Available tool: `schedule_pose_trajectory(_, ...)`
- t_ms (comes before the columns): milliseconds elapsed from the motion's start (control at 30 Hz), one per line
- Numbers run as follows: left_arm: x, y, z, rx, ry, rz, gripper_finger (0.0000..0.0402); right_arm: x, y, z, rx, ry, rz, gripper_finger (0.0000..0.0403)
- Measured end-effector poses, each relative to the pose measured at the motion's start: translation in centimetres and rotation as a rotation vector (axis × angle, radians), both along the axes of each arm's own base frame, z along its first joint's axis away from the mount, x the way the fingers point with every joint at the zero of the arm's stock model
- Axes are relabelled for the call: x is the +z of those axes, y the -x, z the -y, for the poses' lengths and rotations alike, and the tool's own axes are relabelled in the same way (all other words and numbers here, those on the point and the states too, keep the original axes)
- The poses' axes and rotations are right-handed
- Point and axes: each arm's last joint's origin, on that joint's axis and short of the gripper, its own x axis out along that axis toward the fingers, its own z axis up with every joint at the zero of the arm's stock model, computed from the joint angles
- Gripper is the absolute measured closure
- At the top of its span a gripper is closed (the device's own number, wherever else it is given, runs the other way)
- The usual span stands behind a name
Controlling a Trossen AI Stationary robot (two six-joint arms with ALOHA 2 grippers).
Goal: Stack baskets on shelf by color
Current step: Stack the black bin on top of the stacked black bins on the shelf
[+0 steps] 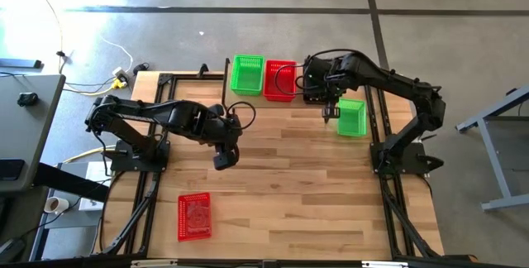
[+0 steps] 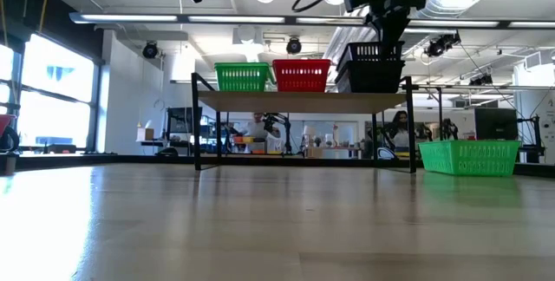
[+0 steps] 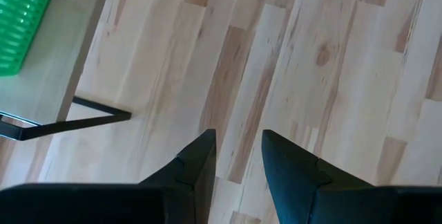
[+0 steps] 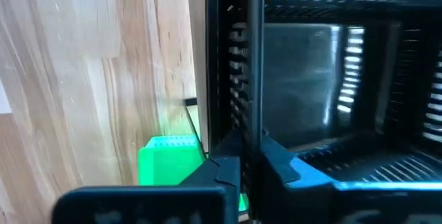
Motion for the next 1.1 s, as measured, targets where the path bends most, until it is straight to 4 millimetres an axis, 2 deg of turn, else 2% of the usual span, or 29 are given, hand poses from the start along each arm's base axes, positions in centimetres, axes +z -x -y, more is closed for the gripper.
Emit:
schedule_pose_trajectory(233, 0.0, 0.0, 0.1, -0.021, 0.011, -0.004, 0.0294, 0.1, 0.0, 0.2, -0.055, 0.066, -0.007, 0.0309)
schedule_pose_trajectory(400, 0.0, 0.0, 0.0, -0.022, 0.01, -0.005, 0.0294, 0.1, 0.2, 0.2, -0.089, 0.063, -0.001, 0.0274)
schedule_pose_trajectory(733, 0.0, 0.0, 0.0, -0.043, 0.002, -0.01, 0.0294, 0.7, 0.6, -0.8, -0.176, 0.028, 0.051, 0.0263)
schedule_pose_trajectory(1100, 0.0, 0.0, 0.0, -0.078, -0.013, -0.018, 0.0294, 2.8, 2.4, -1.5, -0.317, 0.015, 0.197, 0.0263)
